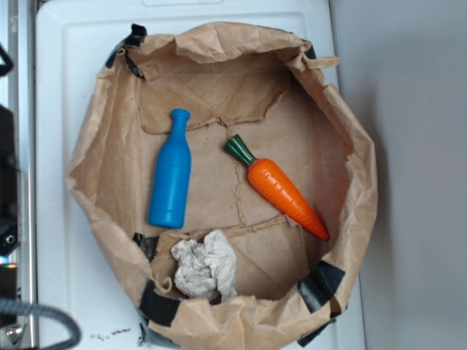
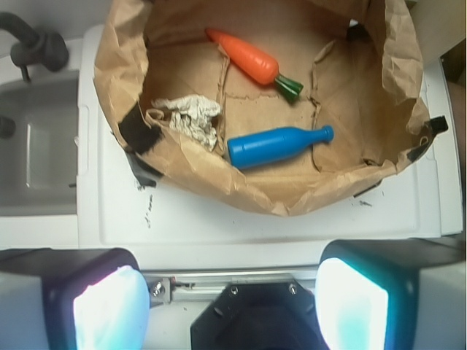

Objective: Grab the blue bottle.

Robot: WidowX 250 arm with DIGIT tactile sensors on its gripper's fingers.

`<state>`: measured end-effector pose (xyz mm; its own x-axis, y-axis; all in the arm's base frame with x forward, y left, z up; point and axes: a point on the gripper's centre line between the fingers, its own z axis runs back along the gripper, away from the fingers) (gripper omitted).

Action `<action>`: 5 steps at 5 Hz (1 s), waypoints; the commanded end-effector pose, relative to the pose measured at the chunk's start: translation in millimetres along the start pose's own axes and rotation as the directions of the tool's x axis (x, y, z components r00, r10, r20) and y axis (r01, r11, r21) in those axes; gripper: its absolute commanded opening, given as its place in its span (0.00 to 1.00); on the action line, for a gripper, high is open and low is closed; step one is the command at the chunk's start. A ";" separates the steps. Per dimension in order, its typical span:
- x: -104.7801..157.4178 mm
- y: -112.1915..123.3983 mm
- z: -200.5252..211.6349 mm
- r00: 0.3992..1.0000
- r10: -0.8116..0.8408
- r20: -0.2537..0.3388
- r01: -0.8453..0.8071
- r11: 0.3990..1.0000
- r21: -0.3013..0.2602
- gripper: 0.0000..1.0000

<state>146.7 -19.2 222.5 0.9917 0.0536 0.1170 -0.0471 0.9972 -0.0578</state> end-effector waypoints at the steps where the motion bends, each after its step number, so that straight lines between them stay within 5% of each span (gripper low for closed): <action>1: 12.8 13.5 -11.8 0.999 0.010 0.039 -0.009 0.999 -0.031 1.00; 2: 25.6 12.0 -27.0 0.999 0.046 0.020 -0.046 0.999 0.002 1.00; 5: 41.9 2.1 -38.4 1.000 0.014 0.003 -0.014 0.999 -0.029 1.00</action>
<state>187.9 -15.4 178.2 0.9946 0.0706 0.0762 -0.0640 0.9943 -0.0853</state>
